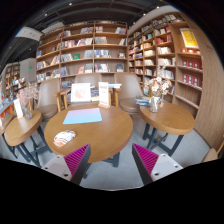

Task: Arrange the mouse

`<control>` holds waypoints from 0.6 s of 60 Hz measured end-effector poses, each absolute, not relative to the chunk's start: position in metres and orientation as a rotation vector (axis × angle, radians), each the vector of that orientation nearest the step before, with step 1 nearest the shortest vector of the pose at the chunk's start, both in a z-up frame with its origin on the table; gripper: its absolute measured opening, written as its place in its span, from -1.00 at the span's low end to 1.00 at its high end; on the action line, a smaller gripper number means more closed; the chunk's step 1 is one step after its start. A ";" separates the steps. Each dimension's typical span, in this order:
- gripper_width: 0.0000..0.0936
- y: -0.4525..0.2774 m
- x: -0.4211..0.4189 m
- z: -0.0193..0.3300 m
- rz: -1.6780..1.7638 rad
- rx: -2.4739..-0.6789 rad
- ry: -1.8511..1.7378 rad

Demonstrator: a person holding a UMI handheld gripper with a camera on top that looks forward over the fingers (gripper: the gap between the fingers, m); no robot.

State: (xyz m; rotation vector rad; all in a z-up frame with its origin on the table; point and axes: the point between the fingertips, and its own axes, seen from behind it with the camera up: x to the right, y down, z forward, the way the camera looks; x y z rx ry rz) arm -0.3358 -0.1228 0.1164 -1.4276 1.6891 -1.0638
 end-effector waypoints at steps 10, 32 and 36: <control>0.85 -0.100 -0.339 0.115 -1.057 -1.469 1.674; 0.83 0.007 -0.319 0.081 -0.899 -1.583 1.611; 0.84 0.026 -0.315 0.075 -0.872 -1.596 1.598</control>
